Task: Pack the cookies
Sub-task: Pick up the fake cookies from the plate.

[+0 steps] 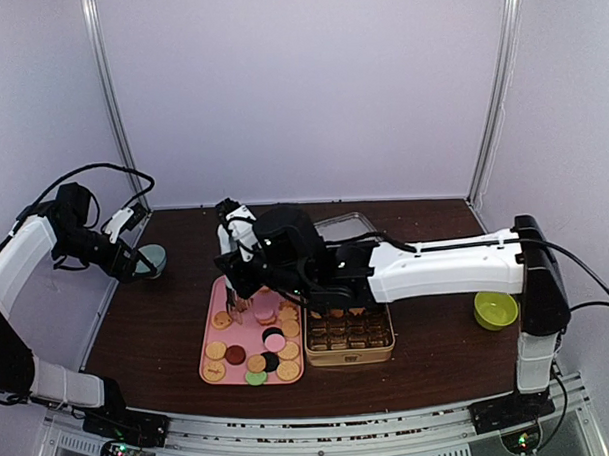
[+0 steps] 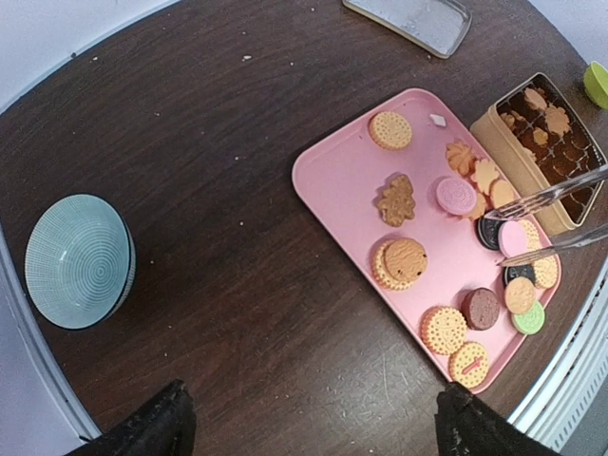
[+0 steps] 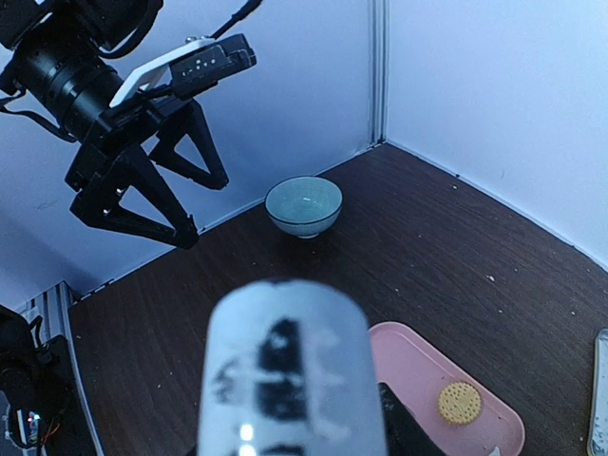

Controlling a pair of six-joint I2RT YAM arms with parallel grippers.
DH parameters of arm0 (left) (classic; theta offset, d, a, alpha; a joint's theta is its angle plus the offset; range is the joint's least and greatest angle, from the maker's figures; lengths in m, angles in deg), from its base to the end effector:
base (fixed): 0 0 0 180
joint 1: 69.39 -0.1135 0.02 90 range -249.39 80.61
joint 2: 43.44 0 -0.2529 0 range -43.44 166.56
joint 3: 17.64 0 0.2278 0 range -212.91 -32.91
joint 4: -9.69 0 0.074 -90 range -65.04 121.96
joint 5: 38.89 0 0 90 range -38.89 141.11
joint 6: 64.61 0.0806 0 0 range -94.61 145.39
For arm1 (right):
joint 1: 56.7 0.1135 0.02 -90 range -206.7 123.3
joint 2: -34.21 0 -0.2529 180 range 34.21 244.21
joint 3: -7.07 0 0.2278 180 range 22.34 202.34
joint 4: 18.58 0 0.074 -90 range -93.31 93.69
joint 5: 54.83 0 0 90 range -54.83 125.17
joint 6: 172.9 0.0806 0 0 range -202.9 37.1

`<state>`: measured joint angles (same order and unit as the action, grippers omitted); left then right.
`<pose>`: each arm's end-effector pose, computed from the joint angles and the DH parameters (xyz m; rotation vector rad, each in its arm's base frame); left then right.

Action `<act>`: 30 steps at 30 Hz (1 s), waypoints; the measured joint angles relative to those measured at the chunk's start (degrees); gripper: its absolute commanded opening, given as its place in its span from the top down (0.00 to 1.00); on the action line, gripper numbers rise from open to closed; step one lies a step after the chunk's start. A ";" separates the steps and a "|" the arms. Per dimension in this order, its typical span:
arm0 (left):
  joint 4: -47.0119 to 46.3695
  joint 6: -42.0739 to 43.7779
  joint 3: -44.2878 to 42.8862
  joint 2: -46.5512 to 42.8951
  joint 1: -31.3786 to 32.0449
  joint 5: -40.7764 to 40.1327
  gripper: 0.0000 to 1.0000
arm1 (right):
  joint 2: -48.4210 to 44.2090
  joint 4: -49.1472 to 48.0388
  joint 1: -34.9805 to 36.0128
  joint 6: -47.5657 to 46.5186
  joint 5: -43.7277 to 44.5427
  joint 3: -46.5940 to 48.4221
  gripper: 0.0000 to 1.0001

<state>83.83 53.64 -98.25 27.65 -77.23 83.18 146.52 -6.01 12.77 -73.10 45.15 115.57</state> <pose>0.2274 -0.0119 0.2619 0.6042 2.4402 -0.5106 0.1851 0.4544 0.2891 -0.8488 1.7328 0.7897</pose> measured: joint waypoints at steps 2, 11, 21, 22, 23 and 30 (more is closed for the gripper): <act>0.61 0.39 0.00 0.00 0.00 0.02 0.10 | 4.22 0.81 0.04 -0.70 -1.20 4.57 0.62; 2.62 1.70 0.22 -0.42 0.00 -0.17 0.10 | 17.70 3.89 -0.90 -1.07 -4.02 19.96 0.61; 2.93 2.78 0.46 -1.03 0.00 -0.15 0.10 | 21.14 4.90 -2.12 -1.14 -4.02 22.77 0.61; 2.95 2.82 0.46 -1.03 0.00 -0.13 0.10 | 21.14 4.90 -2.25 -1.16 -3.98 22.77 0.61; 2.97 2.89 0.46 -1.03 0.00 -0.13 0.10 | 21.14 4.92 -2.34 -1.25 -3.98 22.80 0.61; 3.45 3.17 0.46 -1.03 0.00 -0.13 0.11 | 21.64 5.09 -2.62 -1.03 -4.02 22.88 0.70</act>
<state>87.28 56.81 -97.79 26.62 -77.23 83.05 168.16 -0.92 10.14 -74.12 41.13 138.45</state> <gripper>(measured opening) 0.896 0.361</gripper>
